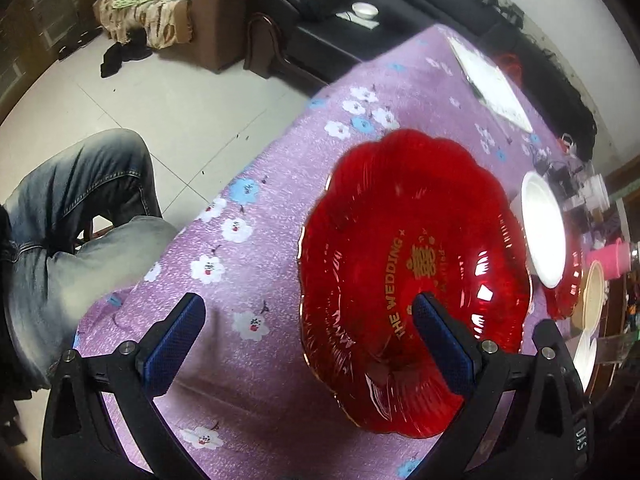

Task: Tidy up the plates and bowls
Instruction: 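Close both grippers together on the rim of the large red plate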

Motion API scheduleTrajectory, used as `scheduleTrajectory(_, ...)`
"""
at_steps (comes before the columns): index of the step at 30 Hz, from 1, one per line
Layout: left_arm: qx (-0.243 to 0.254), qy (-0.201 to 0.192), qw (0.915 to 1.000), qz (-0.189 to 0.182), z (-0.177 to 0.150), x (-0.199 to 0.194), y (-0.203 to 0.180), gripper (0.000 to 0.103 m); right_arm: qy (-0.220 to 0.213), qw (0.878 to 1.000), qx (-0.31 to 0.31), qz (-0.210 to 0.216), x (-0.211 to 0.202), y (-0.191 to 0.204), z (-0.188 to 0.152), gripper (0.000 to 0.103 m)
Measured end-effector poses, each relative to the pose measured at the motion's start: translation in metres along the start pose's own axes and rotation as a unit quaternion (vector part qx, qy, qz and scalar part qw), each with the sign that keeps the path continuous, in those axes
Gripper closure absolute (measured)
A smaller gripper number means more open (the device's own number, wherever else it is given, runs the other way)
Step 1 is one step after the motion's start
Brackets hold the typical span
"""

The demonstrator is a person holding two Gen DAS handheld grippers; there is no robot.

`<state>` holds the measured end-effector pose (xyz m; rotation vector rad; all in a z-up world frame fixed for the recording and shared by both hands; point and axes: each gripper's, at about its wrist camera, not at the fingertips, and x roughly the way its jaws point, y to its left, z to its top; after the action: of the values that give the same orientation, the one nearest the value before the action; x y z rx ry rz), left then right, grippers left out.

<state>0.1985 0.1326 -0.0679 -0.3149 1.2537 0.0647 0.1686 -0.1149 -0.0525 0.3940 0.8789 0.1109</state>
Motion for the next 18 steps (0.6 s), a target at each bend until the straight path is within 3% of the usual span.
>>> scheduleTrajectory(11, -0.004, 0.023, 0.9997, -0.003, -0.005, 0.015, -0.003, 0.000, 0.050, 0.999, 0.002, 0.005, 0.028, 0.001, 0.002, 0.015)
scheduleTrajectory(16, 0.006, 0.013, 0.9999, 0.006, -0.007, 0.014, -0.009, 0.007, 0.062, 0.998, 0.023, 0.020, 0.034, -0.003, 0.003, 0.020)
scheduleTrajectory(18, 0.010, 0.008, 0.9998, 0.013, -0.007, 0.012, -0.009, 0.019, 0.071, 0.997, 0.021, 0.017, 0.039, -0.002, 0.003, 0.032)
